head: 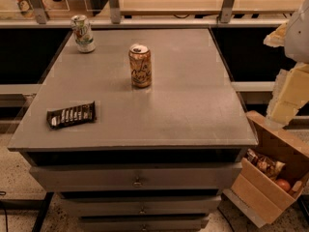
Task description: Pick orange can
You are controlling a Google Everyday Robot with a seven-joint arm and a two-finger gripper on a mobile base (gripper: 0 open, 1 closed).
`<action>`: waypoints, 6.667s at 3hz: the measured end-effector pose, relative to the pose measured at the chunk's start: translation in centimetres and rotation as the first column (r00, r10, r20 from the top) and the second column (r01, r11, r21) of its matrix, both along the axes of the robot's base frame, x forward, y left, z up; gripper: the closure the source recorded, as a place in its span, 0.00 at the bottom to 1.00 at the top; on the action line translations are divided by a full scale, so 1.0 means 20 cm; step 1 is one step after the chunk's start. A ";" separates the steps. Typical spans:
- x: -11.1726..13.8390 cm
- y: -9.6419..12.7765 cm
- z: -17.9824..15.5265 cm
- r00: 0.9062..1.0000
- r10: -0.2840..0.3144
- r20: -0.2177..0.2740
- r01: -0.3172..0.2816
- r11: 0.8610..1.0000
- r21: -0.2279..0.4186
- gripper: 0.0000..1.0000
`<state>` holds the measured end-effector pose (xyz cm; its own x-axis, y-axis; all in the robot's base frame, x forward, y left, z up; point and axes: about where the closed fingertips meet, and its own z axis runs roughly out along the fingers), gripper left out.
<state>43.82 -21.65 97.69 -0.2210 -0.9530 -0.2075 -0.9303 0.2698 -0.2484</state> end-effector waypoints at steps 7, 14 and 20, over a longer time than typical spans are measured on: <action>0.63 0.48 -0.18 0.973 0.153 0.171 -0.201 0.928 0.314 0.00; 1.15 0.97 -0.37 0.951 0.239 0.198 -0.308 0.667 0.678 0.00; 0.92 1.11 -0.15 0.949 0.247 0.196 -0.315 0.693 0.649 0.00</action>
Offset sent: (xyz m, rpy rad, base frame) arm 0.0502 0.0418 -0.0385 0.1524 -0.0080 0.1106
